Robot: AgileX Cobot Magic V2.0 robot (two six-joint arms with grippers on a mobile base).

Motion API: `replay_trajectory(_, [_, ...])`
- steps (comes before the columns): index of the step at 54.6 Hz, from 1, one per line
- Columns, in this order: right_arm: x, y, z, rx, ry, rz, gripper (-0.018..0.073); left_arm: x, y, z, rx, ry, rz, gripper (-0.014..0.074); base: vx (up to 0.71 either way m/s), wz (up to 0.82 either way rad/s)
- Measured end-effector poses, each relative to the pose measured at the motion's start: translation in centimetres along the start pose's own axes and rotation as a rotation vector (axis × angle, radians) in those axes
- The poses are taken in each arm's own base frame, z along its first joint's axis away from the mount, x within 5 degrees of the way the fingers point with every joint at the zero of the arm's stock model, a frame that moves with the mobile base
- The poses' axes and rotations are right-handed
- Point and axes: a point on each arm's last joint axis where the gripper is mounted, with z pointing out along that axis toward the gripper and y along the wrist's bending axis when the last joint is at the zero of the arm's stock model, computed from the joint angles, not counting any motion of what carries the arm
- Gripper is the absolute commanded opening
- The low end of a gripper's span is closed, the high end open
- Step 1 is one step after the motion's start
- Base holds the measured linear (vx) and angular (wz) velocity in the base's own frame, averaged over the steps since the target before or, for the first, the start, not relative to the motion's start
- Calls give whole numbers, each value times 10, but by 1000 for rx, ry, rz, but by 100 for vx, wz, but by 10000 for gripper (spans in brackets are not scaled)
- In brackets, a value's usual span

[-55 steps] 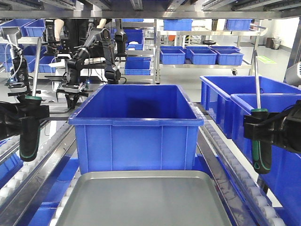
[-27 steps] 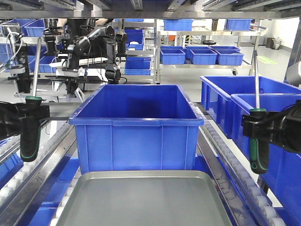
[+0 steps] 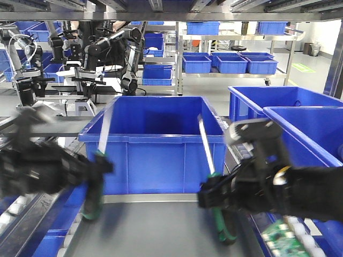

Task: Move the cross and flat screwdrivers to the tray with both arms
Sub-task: 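Lower both held screwdrivers toward the grey metal tray, then open both grippers to drop the screwdrivers onto the tray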

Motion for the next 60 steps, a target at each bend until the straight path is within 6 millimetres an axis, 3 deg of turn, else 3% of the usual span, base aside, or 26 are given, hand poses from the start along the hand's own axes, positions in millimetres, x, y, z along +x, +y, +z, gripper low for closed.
replay_trajectory(10, [11, -4, 27, 3, 59, 115, 104, 17, 15, 35, 11, 82, -89, 85, 0, 0])
replay_trajectory(17, [19, -6, 41, 8, 105, 137, 215, 28, 25, 51, 9, 134, -121, 197, 0, 0])
replay_trajectory(27, [27, -8, 51, 10, 158, 148, 410, 36, 29, 59, 30, 180, -141, 431, 0, 0])
replay_trajectory(34, [27, -7, 51, 10, 154, 148, 491, 37, 27, 59, 51, 195, -145, 531, 0, 0])
replay_trajectory(48, [26, -6, 49, 4, 147, 162, 506, 38, 19, 57, 130, 243, -145, 552, 0, 0])
replay_trajectory(60, [0, -3, 18, 1, -41, 155, 506, 3, 0, 36, 137, 118, -66, 552, 0, 0])
